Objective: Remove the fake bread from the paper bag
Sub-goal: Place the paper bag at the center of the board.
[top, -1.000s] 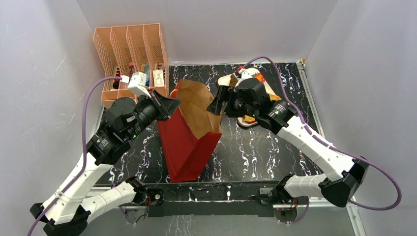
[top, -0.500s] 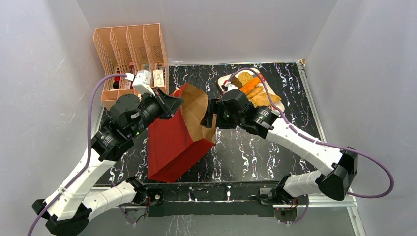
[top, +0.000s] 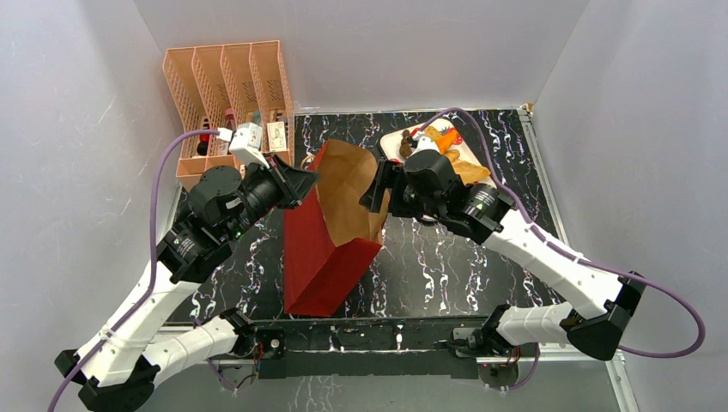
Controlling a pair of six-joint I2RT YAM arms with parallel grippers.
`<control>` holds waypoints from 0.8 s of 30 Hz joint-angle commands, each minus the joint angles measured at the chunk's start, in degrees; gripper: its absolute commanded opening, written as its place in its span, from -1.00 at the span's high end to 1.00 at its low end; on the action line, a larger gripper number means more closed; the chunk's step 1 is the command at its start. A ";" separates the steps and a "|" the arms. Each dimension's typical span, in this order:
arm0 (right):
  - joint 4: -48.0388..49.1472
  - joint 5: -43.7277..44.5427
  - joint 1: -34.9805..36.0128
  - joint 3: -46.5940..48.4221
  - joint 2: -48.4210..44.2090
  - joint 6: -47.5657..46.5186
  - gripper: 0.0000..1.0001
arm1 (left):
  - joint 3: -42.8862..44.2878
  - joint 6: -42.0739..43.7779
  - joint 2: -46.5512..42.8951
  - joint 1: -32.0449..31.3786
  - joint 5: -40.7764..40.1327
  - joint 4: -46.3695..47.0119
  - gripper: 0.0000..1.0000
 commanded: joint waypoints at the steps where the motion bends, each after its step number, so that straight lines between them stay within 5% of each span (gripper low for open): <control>1: 0.20 2.75 0.29 4.89 -1.65 0.37 -0.43 | 0.77 0.95 -0.11 0.36 1.13 1.94 1.00; 24: -4.71 4.07 0.66 5.12 -3.71 2.52 -0.40 | 0.06 1.18 1.25 0.37 2.00 3.88 1.00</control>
